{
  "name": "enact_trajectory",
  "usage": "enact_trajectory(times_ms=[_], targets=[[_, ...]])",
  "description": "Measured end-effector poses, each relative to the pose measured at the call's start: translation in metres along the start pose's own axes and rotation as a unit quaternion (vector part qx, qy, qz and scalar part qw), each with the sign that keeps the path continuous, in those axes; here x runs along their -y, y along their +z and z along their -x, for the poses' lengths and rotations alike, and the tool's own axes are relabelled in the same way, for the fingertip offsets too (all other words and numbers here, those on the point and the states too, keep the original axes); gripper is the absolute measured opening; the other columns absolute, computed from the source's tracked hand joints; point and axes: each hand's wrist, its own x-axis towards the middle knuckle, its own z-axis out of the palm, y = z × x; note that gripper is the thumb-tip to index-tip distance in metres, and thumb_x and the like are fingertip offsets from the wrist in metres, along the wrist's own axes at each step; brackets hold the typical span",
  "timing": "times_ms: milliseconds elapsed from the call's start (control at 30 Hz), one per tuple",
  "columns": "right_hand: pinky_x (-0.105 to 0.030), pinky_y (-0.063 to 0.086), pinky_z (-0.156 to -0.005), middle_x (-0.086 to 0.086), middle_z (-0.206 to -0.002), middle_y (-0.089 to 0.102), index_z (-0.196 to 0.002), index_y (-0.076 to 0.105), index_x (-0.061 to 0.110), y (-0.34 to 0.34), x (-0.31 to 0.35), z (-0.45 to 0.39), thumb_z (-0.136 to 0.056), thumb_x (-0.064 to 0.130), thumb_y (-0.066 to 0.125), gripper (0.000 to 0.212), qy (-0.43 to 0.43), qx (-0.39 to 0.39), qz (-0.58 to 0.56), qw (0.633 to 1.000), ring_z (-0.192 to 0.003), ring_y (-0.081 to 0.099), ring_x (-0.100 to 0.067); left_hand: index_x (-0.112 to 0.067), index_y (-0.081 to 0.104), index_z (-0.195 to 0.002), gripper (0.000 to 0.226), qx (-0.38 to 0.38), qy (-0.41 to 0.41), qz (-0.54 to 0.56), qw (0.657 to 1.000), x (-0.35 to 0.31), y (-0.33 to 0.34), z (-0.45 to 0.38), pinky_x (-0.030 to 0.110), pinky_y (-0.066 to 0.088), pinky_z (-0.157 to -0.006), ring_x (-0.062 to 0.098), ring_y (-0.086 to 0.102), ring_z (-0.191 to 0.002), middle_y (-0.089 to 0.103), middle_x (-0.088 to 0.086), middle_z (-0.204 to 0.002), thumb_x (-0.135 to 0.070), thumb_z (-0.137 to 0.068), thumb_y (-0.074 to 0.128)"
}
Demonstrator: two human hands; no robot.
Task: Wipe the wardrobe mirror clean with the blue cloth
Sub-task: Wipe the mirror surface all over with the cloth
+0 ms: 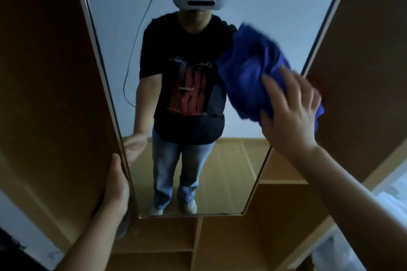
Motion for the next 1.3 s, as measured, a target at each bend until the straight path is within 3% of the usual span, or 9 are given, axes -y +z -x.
enact_trajectory(times_ms=[100,300,467,600,867,967,1033,1133,1300], targets=[[-0.051,0.034,-0.094,-0.014,-0.139,0.047,-0.131,0.041,0.021,-0.008,0.014,-0.051,-0.071,0.017,0.057,0.062,0.097,-0.019,-0.036,0.994,-0.121,0.039,-0.034,-0.028,0.039,-0.139,0.106,0.013,0.038,0.014,0.999,-0.039,-0.006,-0.022,0.047,0.027,-0.112,0.023,0.038,-0.133,0.041,0.005,-0.146,-0.094,-0.058,0.029],[-0.047,0.033,-0.095,-0.005,-0.139,0.039,-0.129,0.040,0.025,0.008,0.067,-0.046,-0.068,0.025,0.057,0.063,0.184,-0.036,-0.107,0.977,-0.122,0.037,-0.030,-0.018,0.036,-0.141,0.071,0.065,0.147,0.042,0.986,-0.072,0.016,-0.015,0.039,0.019,-0.116,0.015,0.034,-0.136,0.040,0.007,-0.146,-0.063,-0.087,0.023],[-0.051,0.035,-0.095,-0.006,-0.135,0.038,-0.127,0.044,0.026,0.027,0.096,-0.002,-0.073,0.027,0.055,0.055,0.049,-0.009,-0.082,0.995,-0.122,0.039,-0.032,0.003,0.046,-0.126,0.047,0.018,0.216,-0.022,0.976,-0.069,0.017,-0.009,0.041,0.039,-0.091,0.039,0.046,-0.119,0.049,0.027,-0.126,-0.030,-0.101,0.026],[-0.051,0.034,-0.094,-0.003,-0.131,0.043,-0.122,0.048,0.029,0.043,0.113,0.040,-0.069,0.027,0.061,0.055,-0.055,0.017,-0.066,0.996,-0.117,0.044,-0.029,-0.006,0.051,-0.114,0.040,0.020,0.205,-0.010,0.979,-0.066,0.015,-0.012,0.027,0.039,-0.069,0.027,0.054,-0.096,0.055,0.012,-0.103,-0.035,-0.100,0.027],[-0.049,0.037,-0.092,0.006,-0.127,0.048,-0.116,0.047,0.036,0.069,0.140,0.129,-0.095,0.032,0.043,0.021,-0.192,0.120,-0.058,0.972,-0.113,0.051,-0.019,-0.006,0.049,-0.112,0.031,0.017,0.197,-0.012,0.980,-0.071,0.015,-0.007,0.034,0.034,-0.087,0.023,0.048,-0.103,0.051,0.011,-0.106,-0.028,-0.101,0.030],[-0.049,0.047,-0.093,0.012,-0.124,0.049,-0.117,0.039,0.034,0.070,0.145,0.151,-0.065,0.062,0.065,0.064,-0.259,0.252,-0.029,0.932,-0.118,0.048,-0.014,-0.006,0.048,-0.122,0.037,0.012,0.198,-0.034,0.979,-0.069,0.015,-0.007,0.041,0.035,-0.097,0.029,0.048,-0.116,0.052,0.017,-0.121,-0.030,-0.101,0.030],[-0.050,0.044,-0.093,0.012,-0.126,0.042,-0.117,0.037,0.036,0.067,0.143,0.152,-0.070,0.057,0.059,0.057,-0.262,0.281,-0.023,0.923,-0.118,0.044,-0.014,-0.007,0.047,-0.125,0.039,0.009,0.200,-0.045,0.979,-0.067,0.015,-0.007,0.042,0.035,-0.099,0.030,0.047,-0.118,0.051,0.018,-0.126,-0.032,-0.100,0.030],[-0.039,0.053,-0.081,0.013,-0.128,0.042,-0.116,0.043,0.043,0.055,0.142,0.141,-0.095,0.035,0.038,0.023,-0.197,0.242,-0.097,0.945,-0.110,0.049,-0.011,-0.010,0.048,-0.125,0.039,0.013,0.203,-0.046,0.978,-0.068,0.014,-0.005,0.040,0.035,-0.096,0.029,0.048,-0.118,0.051,0.016,-0.127,-0.034,-0.100,0.029],[-0.032,0.042,-0.078,0.006,-0.124,0.048,-0.120,0.048,0.030,0.004,0.117,0.084,-0.078,0.024,0.052,0.043,0.029,0.106,-0.257,0.960,-0.099,0.052,-0.017,-0.020,0.047,-0.106,0.023,0.004,0.208,-0.036,0.977,-0.068,0.018,0.004,0.028,0.040,-0.070,0.016,0.049,-0.079,0.052,0.004,-0.092,-0.032,-0.100,0.030]])
